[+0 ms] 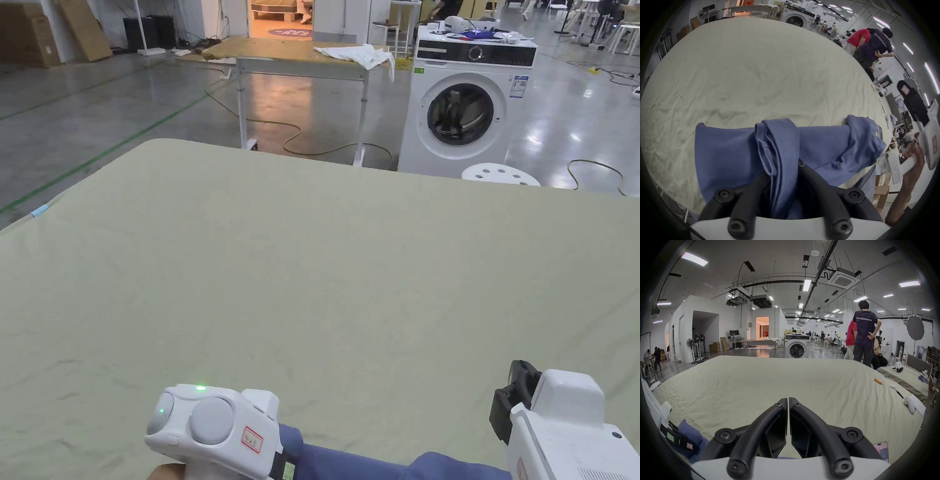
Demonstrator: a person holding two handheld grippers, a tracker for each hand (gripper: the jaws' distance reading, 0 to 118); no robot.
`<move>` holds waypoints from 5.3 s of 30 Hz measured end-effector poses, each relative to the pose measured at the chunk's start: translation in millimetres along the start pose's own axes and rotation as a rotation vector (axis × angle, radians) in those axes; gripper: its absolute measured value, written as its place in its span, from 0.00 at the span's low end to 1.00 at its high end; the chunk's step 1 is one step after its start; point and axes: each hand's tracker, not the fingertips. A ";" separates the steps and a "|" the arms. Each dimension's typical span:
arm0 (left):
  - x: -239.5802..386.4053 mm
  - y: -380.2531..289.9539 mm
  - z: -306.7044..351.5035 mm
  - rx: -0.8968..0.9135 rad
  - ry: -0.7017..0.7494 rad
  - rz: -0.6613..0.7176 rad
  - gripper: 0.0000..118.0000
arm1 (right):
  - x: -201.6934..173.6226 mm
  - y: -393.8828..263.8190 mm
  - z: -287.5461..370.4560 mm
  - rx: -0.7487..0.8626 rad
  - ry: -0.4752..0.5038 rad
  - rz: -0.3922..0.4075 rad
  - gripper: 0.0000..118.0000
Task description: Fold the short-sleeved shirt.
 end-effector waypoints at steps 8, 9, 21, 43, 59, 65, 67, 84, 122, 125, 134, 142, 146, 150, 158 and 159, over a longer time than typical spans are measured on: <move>7.8 4.7 21.1 0.055 -0.092 0.005 0.49 | 5.4 -4.5 -0.2 -0.017 -0.011 -0.007 0.01; 6.3 6.4 30.3 0.080 -0.110 0.009 0.49 | 5.9 -4.4 0.4 -0.017 -0.011 -0.006 0.01; -24.8 3.3 30.0 0.073 -0.073 0.040 0.12 | 12.4 -4.0 4.7 -0.017 -0.026 -0.013 0.01; 2.1 -26.4 -15.8 0.040 -0.287 -0.009 0.08 | 8.9 -7.7 7.8 -0.013 -0.017 0.013 0.01; -169.4 -34.2 55.0 0.220 -0.377 0.247 0.60 | 6.8 11.3 7.5 0.061 -0.015 0.007 0.01; -165.7 -44.0 20.8 0.181 -0.590 0.307 0.60 | 6.5 7.3 7.2 0.035 -0.017 -0.007 0.01; -159.9 -45.1 8.1 0.143 -0.662 0.359 0.56 | 5.2 7.2 7.9 0.030 -0.017 -0.002 0.01; -123.1 -29.9 52.6 0.246 -0.551 0.215 0.06 | 4.4 7.6 6.2 0.021 -0.011 0.006 0.01; 92.4 23.6 15.2 0.049 -0.031 -0.208 0.06 | 16.9 -9.0 7.3 -0.027 -0.013 -0.003 0.01; 98.3 23.8 12.7 0.046 -0.043 -0.194 0.07 | 19.2 -11.3 7.7 -0.034 -0.019 -0.004 0.01; 88.9 29.8 22.9 0.090 -0.202 -0.102 0.52 | 25.6 -14.1 9.7 -0.042 -0.030 -0.013 0.01; 63.6 25.0 3.3 0.044 -0.290 -0.007 0.13 | 27.2 -16.1 11.8 -0.046 -0.035 -0.016 0.01; 65.7 9.8 -35.9 -0.015 -0.337 -0.001 0.08 | 24.9 -18.2 12.3 -0.051 -0.031 -0.016 0.01; 62.9 -2.9 -64.5 0.025 -0.285 -0.041 0.04 | 23.1 -17.6 13.7 -0.050 -0.029 -0.015 0.01; 64.3 -7.4 -29.7 0.171 -0.326 -0.089 0.04 | 19.7 -10.8 12.4 -0.026 -0.027 -0.004 0.01; 63.8 -5.3 -21.3 0.214 -0.327 -0.104 0.04 | 18.4 -9.8 11.3 -0.023 -0.026 -0.004 0.01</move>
